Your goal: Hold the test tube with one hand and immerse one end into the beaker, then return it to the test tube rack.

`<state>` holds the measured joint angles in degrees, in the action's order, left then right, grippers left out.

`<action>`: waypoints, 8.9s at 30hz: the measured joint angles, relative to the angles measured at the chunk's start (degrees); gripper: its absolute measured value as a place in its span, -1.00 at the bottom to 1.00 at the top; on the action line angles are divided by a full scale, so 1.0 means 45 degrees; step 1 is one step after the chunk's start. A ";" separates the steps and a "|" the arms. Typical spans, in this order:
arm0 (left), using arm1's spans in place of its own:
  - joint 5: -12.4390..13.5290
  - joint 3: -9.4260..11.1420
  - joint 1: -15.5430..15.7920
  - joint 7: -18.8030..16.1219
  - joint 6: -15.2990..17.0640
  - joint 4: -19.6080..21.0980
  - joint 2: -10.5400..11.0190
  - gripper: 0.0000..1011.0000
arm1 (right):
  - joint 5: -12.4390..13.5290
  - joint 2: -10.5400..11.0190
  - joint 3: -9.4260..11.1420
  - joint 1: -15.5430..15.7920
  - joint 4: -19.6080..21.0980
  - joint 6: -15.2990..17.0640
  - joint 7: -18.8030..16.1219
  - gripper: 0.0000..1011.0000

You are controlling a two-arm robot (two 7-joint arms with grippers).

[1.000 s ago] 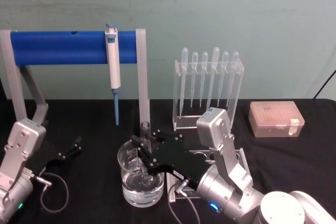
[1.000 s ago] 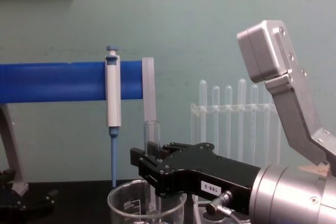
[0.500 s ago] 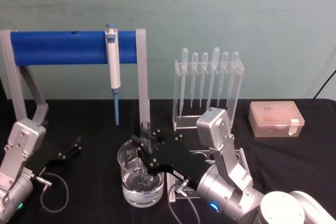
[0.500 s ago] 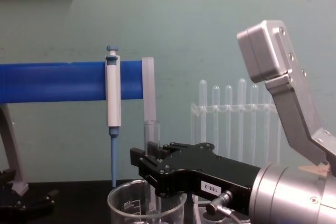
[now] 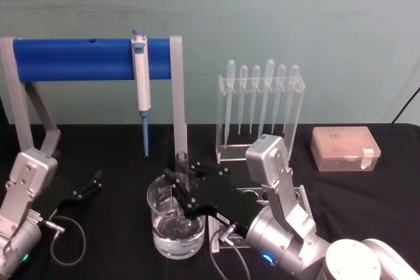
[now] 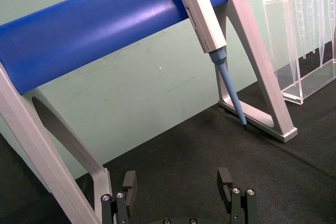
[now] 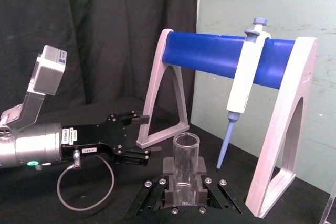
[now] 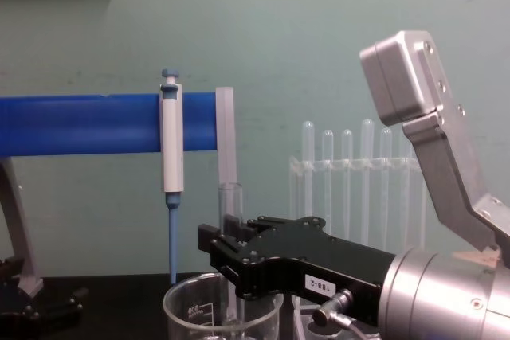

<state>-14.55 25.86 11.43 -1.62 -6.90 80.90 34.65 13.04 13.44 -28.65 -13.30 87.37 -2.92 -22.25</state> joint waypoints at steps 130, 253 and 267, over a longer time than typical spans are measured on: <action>-0.0001 0.0000 0.0000 0.0000 0.0000 0.0000 0.0000 0.98 | 0.0042 0.1455 0.2503 0.2245 0.3787 0.2531 0.1522 -0.55; -0.0001 0.0000 0.0000 0.0001 0.0000 0.0000 0.0000 0.98 | -0.3728 0.2041 0.4689 0.3130 0.4002 0.3269 0.2740 0.98; -0.0001 0.0000 0.0000 0.0001 0.0000 0.0001 0.0000 0.98 | -0.3755 0.1978 0.4668 0.3112 0.3919 0.3236 0.2696 0.98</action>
<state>-14.55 25.86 11.43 -1.62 -6.91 80.90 34.64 -3.85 22.34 -7.64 0.70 105.01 11.65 -10.12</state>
